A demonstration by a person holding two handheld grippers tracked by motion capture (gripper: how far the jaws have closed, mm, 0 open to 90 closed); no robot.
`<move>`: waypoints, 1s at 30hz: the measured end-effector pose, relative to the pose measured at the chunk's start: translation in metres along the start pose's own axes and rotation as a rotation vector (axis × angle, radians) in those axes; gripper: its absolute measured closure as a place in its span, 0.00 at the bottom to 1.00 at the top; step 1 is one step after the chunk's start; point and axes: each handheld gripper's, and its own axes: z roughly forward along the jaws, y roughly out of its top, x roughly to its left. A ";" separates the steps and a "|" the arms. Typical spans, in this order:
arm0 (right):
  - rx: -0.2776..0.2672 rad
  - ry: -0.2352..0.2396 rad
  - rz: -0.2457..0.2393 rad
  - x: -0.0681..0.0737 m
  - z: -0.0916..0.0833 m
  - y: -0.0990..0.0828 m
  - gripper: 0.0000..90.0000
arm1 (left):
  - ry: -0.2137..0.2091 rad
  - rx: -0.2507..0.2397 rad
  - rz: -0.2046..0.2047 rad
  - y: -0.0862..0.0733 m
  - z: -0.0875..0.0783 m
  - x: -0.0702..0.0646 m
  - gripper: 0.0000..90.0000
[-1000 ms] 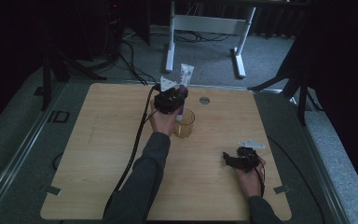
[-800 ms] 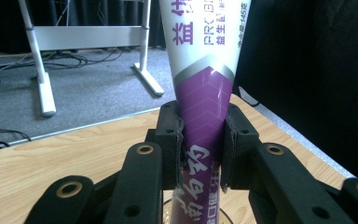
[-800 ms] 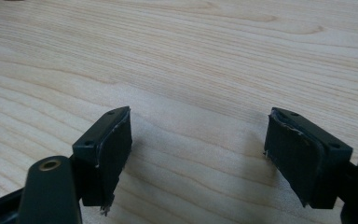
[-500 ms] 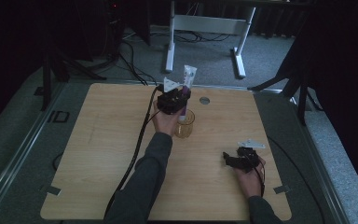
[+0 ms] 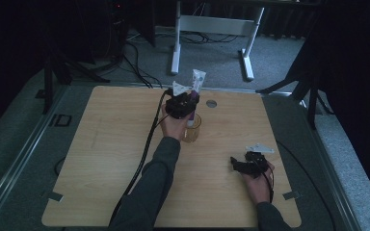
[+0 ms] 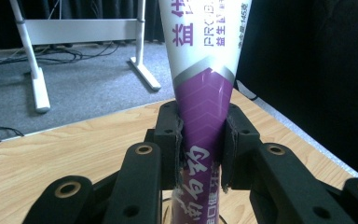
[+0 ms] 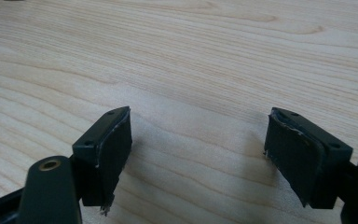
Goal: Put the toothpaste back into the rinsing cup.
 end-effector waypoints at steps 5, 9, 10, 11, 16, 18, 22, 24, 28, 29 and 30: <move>0.000 0.000 0.000 0.000 0.000 0.000 0.25 | 0.014 0.010 0.007 -0.002 0.004 0.000 0.79; 0.000 0.000 0.000 0.000 0.000 0.000 0.25 | 0.016 0.019 0.011 -0.004 0.007 0.000 0.79; 0.000 0.000 -0.001 0.000 0.000 0.000 0.25 | 0.013 0.019 0.010 -0.004 0.008 0.000 0.79; 0.000 0.000 -0.001 0.000 0.000 0.000 0.25 | 0.012 0.022 0.011 -0.005 0.008 0.000 0.79; 0.000 0.000 0.000 0.000 0.000 0.000 0.25 | 0.008 0.031 0.015 -0.007 0.011 -0.002 0.79; 0.000 0.000 0.000 0.000 0.000 0.000 0.25 | 0.004 0.034 0.016 -0.008 0.012 -0.002 0.79; 0.000 0.000 -0.001 0.000 0.000 0.000 0.25 | 0.003 0.038 0.021 -0.009 0.013 -0.003 0.79; 0.000 0.000 0.000 0.000 0.000 0.000 0.25 | 0.003 0.042 0.023 -0.010 0.014 -0.003 0.79; 0.000 0.000 0.000 0.000 0.000 0.000 0.25 | 0.003 0.053 0.025 -0.011 0.015 -0.004 0.79; 0.000 0.000 0.000 0.000 0.000 0.000 0.25 | 0.004 0.056 0.030 -0.012 0.015 -0.005 0.79; 0.000 0.000 0.000 0.000 0.000 0.000 0.25 | 0.003 0.059 0.032 -0.012 0.015 -0.005 0.79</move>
